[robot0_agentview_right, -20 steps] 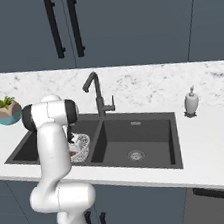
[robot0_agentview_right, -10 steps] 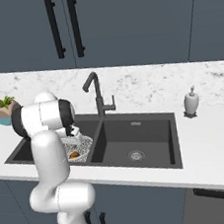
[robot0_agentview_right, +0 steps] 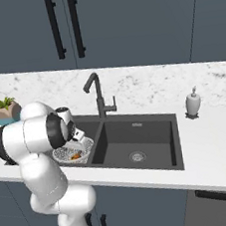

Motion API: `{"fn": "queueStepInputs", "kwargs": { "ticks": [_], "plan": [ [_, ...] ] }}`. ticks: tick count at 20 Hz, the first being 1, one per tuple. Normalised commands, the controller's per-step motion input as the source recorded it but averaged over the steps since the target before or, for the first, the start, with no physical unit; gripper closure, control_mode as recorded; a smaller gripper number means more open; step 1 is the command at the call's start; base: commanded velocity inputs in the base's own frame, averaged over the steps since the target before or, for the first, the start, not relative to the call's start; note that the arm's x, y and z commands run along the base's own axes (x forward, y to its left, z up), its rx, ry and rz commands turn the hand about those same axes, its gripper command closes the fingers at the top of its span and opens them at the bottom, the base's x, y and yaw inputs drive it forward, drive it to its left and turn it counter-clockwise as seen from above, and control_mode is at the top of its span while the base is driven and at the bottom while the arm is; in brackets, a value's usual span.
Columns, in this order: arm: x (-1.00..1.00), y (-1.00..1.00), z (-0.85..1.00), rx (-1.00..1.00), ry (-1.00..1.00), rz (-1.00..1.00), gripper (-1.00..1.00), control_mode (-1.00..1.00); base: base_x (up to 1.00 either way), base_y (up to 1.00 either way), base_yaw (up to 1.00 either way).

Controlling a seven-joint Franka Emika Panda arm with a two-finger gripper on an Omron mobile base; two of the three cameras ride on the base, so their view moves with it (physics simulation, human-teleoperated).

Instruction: Put the colander in the sink, put the peach, orange in the colander, and turn on the sink faucet and pour water over the colander.

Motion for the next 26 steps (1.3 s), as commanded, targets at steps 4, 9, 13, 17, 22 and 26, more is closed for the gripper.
{"fn": "queueStepInputs", "kwargs": {
  "ticks": [4,9,13,17,22,26],
  "plan": [
    [-0.79,-0.43,0.58,0.00,0.00,-0.16,-1.00,-1.00,0.00,0.00,0.00],
    [-0.31,-0.30,0.92,0.00,-0.01,-0.12,-1.00,-1.00,0.00,0.00,0.00],
    [-0.23,-0.23,0.99,0.00,-0.01,-0.03,-1.00,-1.00,0.00,0.00,0.00],
    [-0.45,-0.46,0.70,-0.06,0.00,0.02,-1.00,-1.00,0.00,0.00,0.00],
    [-0.55,-0.82,0.50,-0.05,0.00,0.11,-1.00,-1.00,0.00,0.00,0.00],
    [-0.69,-0.96,0.48,-0.04,0.00,0.13,-1.00,-1.00,0.00,0.00,0.00]
  ]
}}
